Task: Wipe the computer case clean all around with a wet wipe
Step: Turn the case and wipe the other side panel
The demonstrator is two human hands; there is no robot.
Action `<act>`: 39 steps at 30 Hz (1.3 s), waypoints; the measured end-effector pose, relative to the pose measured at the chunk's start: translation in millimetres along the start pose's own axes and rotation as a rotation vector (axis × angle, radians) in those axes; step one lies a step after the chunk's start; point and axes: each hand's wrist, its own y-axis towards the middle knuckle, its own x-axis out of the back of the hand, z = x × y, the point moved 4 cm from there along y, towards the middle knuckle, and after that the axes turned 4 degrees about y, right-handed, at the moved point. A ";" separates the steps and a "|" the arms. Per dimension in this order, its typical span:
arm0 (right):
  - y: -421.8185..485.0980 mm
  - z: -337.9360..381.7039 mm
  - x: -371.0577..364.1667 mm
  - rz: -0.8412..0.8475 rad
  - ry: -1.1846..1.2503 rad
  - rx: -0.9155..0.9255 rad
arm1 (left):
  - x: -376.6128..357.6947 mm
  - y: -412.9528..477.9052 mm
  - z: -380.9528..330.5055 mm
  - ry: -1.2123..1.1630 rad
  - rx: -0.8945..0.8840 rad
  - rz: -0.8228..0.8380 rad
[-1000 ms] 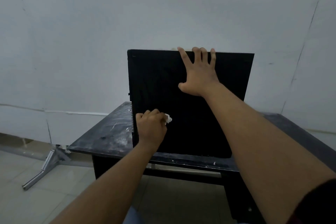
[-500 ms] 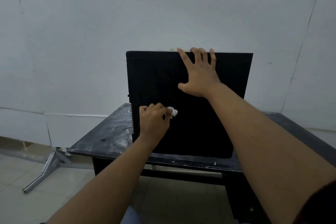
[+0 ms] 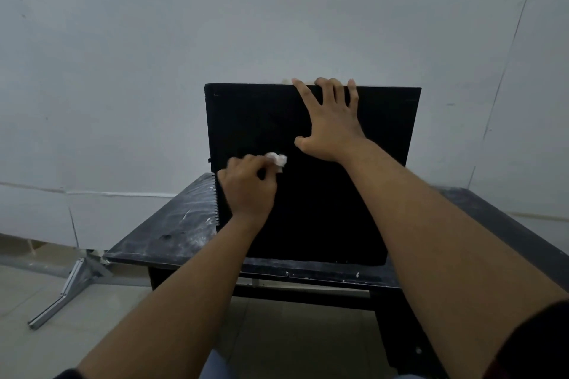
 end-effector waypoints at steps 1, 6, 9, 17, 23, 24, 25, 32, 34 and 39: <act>-0.2 -0.3 0.9 0.005 0.000 0.000 | 1.0 -0.6 3.9 -0.044 0.152 -0.058; -7.1 -9.4 7.6 0.026 -0.002 0.088 | -12.1 -7.1 -20.9 0.081 -0.271 0.147; -15.9 -30.6 18.7 -0.003 -0.055 0.187 | -5.6 -1.4 -22.0 0.030 -0.029 0.121; -45.3 -84.2 27.3 -0.081 -0.179 -0.024 | -19.9 -5.2 -51.8 0.064 -0.261 0.281; -44.7 -76.2 24.2 -0.108 -0.121 -0.094 | -28.4 -13.9 -64.4 -0.020 -0.096 0.232; -45.9 -77.4 24.3 -0.118 -0.115 -0.092 | -33.5 -18.9 -71.5 0.004 -0.231 0.280; -46.2 -76.9 24.0 -0.129 -0.113 -0.088 | -35.2 -21.1 -74.8 0.027 -0.297 0.292; -47.2 -76.4 20.4 -0.160 -0.105 -0.110 | -36.1 -11.0 -77.6 -0.069 -0.088 0.220; -47.9 -75.9 19.8 -0.166 -0.103 -0.112 | -37.8 -6.9 -81.2 -0.027 -0.287 0.260; -51.3 -72.5 21.0 -0.189 -0.107 -0.128 | -27.7 1.2 -74.4 -0.114 -0.070 0.193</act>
